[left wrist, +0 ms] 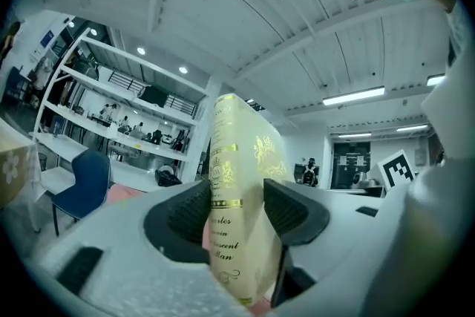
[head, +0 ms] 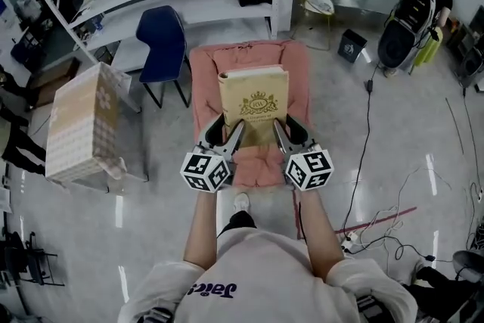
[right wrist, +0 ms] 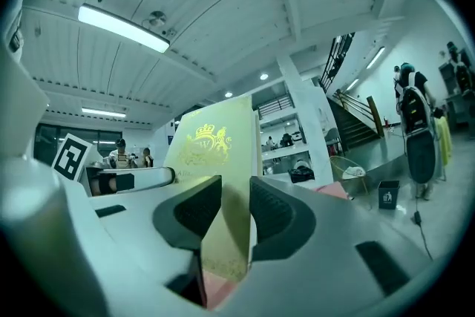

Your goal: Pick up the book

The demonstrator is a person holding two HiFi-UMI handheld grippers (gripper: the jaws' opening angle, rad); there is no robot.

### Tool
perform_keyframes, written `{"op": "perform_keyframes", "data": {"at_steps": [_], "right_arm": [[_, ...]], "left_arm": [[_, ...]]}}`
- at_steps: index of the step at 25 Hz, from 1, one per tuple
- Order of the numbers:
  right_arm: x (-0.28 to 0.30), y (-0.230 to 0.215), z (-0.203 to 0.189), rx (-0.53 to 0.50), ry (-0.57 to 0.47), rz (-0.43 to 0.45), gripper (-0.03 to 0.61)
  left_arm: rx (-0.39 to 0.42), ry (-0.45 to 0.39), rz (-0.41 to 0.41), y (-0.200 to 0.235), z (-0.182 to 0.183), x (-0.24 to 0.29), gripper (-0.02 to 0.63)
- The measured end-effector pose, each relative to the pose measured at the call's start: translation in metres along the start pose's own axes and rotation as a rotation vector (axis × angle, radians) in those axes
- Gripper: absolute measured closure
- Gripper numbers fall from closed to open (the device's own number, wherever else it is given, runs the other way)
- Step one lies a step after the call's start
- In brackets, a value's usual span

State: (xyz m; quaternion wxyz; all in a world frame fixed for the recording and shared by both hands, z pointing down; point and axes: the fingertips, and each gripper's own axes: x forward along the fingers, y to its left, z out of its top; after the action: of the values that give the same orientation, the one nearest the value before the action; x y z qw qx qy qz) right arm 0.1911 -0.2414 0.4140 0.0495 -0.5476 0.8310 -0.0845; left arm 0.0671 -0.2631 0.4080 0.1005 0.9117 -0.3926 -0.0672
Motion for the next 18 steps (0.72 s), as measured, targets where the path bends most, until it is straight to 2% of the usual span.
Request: {"op": "perform_keyframes", "data": {"at_steps": [9,18], "right_arm": [[-0.068,0.027,0.045,-0.066,-0.098,0.024,0.471],[-0.103,0.049,0.052,-0.081,-0.111,0.045,0.471]], "left_arm": [[0.03,-0.1,-0.018,-0.062,0.032,-0.041,0.385],[0.027,-0.121,-0.018,-0.088,0.037,-0.074,0.385]]}}
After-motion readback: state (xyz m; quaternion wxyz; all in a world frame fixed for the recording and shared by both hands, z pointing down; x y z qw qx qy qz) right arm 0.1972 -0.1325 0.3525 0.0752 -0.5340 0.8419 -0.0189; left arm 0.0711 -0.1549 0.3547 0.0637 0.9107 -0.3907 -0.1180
